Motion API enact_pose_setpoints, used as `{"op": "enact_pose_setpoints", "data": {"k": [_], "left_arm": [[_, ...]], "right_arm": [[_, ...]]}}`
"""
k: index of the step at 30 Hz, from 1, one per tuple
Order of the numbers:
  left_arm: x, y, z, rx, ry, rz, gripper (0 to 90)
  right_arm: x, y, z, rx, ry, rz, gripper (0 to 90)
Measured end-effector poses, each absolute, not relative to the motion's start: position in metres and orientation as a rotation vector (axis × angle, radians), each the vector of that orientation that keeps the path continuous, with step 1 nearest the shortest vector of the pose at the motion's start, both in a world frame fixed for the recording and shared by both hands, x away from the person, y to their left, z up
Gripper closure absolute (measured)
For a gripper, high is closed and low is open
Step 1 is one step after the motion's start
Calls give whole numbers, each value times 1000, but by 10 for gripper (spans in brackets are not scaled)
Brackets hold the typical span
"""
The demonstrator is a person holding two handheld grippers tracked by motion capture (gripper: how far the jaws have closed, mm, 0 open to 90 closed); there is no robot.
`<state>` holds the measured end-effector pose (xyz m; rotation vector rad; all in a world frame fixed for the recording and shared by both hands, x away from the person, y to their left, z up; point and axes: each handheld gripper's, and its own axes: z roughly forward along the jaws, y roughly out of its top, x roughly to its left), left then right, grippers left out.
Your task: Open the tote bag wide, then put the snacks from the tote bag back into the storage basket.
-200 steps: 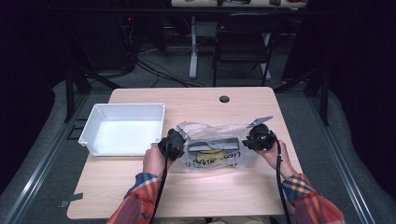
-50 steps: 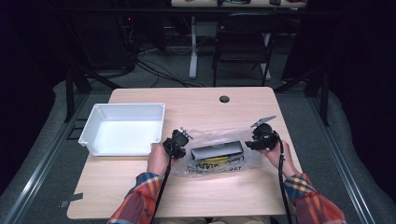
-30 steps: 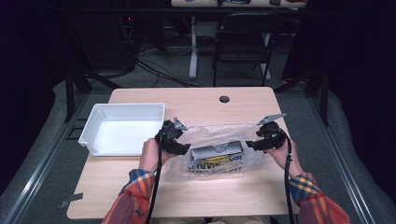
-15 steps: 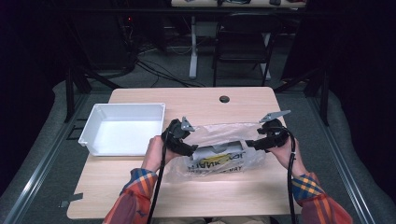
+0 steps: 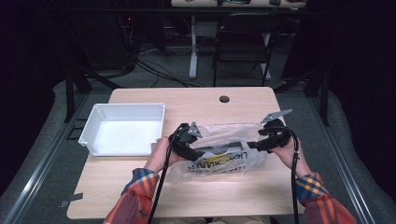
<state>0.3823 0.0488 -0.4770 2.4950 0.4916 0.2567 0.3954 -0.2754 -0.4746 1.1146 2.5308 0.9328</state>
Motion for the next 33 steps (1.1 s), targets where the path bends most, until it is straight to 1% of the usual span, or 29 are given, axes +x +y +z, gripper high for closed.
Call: {"op": "enact_pose_setpoints", "data": {"k": [1,3,4,8,14,17,19,20,21,23,26,30,32,33], "left_arm": [[382,47,-480,2526,464,235,401],[382,46,-482,2546,463,228,410],[383,45,-485,2553,466,237,437],[390,47,-495,2572,492,218,488],[395,43,-504,2597,480,197,493],[397,41,-506,2585,480,198,464],[399,42,-507,2575,491,207,444],[399,42,-507,2575,491,207,451],[402,44,-508,2548,505,184,468],[405,47,-508,2526,543,196,521],[409,49,-508,2514,566,194,579],[412,47,-509,2502,570,179,611],[415,44,-509,2498,571,176,662],[416,43,-509,2500,577,175,662]], "right_arm": [[395,-275,-474,1115,2529,935,248],[395,-275,-474,1110,2535,932,249],[395,-276,-474,1107,2534,937,256],[394,-276,-471,1093,2523,962,264],[391,-276,-469,1073,2536,957,271],[392,-276,-471,1068,2554,932,283],[393,-275,-476,1066,2583,905,310],[393,-274,-479,1065,2584,893,328],[394,-272,-484,1058,2614,859,341],[393,-269,-492,1046,2634,833,359],[387,-264,-494,1014,2639,854,373],[378,-259,-491,946,2634,899,394],[373,-253,-493,900,2670,890,409],[371,-250,-495,871,2677,862,423]]}}
